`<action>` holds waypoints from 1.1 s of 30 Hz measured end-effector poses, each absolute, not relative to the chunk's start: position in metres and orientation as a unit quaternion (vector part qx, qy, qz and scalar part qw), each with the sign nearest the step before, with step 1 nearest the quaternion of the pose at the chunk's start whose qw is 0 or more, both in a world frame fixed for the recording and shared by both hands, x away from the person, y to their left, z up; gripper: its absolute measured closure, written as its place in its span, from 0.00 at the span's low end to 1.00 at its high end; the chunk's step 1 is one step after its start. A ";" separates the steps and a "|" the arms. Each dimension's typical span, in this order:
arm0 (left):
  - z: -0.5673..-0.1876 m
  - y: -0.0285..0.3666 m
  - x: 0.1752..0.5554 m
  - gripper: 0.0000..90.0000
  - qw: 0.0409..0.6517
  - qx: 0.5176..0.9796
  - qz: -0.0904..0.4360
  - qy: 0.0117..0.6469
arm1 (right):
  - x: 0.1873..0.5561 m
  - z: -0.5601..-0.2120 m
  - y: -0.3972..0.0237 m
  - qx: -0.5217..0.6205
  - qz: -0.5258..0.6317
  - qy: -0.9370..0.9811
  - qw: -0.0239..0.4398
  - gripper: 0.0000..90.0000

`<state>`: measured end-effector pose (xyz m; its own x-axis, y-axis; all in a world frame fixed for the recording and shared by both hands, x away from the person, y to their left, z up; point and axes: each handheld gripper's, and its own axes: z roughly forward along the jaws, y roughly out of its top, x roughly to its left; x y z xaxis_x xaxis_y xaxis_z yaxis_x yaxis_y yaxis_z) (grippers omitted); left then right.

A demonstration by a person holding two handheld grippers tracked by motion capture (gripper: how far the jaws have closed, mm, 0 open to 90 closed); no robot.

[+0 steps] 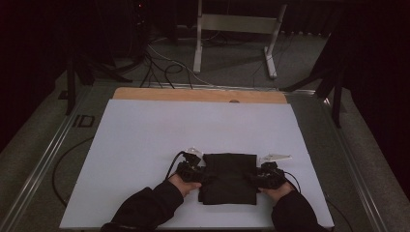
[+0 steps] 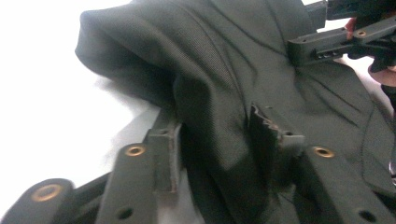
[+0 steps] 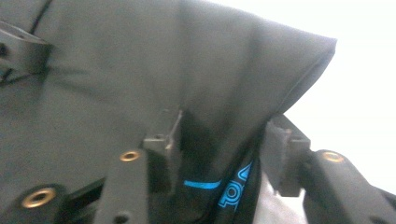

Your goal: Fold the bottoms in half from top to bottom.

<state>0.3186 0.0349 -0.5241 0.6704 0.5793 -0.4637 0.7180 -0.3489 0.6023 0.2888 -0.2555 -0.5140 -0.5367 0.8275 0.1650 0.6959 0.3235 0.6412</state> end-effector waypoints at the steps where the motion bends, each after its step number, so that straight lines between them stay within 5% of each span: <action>1: -0.524 0.035 0.319 0.67 0.410 0.817 -0.085 0.397 | 0.289 -0.514 -0.255 0.472 0.341 0.808 0.097 0.63; 10: -0.524 0.030 0.315 0.77 0.405 0.833 -0.065 0.372 | 0.287 -0.514 -0.252 0.451 0.348 0.818 0.082 0.81; 33: -0.507 0.029 0.308 0.82 0.428 0.832 -0.054 0.348 | 0.278 -0.501 -0.255 0.450 0.381 0.804 0.082 0.87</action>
